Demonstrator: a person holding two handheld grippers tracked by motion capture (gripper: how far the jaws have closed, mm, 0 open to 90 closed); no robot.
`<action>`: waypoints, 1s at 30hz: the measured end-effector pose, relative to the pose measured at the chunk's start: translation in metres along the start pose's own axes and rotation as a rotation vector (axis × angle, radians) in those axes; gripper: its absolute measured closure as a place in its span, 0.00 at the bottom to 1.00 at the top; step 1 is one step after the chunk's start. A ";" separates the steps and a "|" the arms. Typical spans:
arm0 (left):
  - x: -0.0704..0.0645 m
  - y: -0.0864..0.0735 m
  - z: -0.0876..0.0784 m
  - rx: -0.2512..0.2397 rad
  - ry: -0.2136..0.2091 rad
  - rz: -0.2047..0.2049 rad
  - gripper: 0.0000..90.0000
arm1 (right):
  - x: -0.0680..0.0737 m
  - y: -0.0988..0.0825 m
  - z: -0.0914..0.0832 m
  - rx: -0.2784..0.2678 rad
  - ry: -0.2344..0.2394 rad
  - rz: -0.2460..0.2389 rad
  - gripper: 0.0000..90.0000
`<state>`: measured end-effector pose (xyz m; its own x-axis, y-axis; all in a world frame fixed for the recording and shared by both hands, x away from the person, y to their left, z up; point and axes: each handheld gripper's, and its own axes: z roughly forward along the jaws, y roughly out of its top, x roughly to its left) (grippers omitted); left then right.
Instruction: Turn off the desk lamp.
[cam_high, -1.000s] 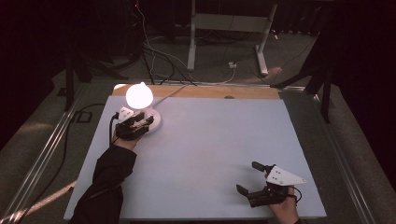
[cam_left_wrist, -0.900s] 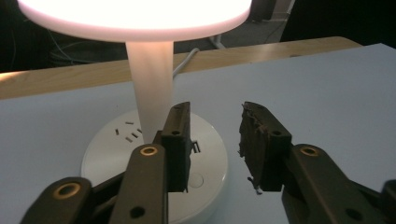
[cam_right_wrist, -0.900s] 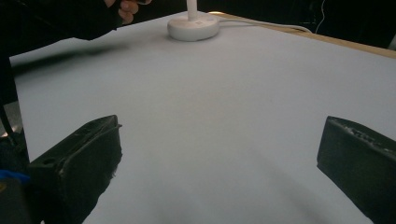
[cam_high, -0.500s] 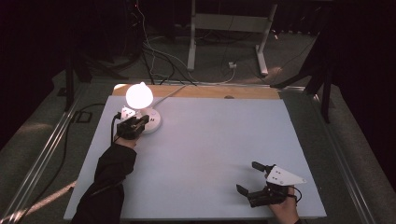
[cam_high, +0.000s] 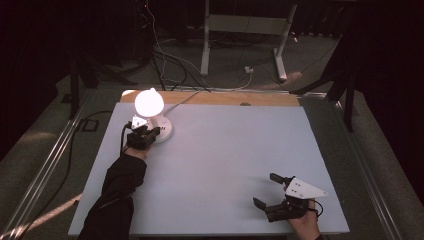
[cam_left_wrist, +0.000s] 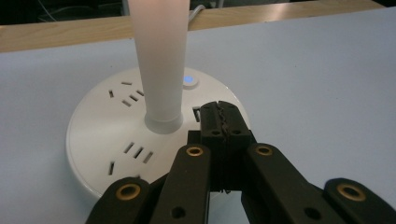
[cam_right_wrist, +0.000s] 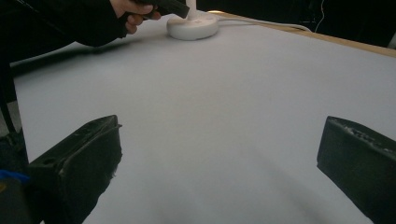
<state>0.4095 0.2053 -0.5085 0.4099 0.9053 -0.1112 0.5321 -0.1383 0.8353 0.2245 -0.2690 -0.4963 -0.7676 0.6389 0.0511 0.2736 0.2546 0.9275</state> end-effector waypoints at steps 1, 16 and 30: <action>0.000 0.000 0.000 0.003 0.004 0.004 1.00 | 0.000 0.000 0.000 0.000 0.000 0.000 0.00; -0.003 -0.003 0.006 0.032 0.010 0.044 1.00 | 0.000 0.000 0.000 -0.002 0.001 0.000 0.00; -0.003 0.009 0.001 0.047 0.013 0.051 1.00 | 0.001 0.001 -0.001 -0.005 -0.003 0.001 0.00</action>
<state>0.4136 0.2010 -0.5016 0.4280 0.9017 -0.0618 0.5447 -0.2028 0.8138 0.2232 -0.2692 -0.4948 -0.7656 0.6413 0.0512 0.2715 0.2499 0.9294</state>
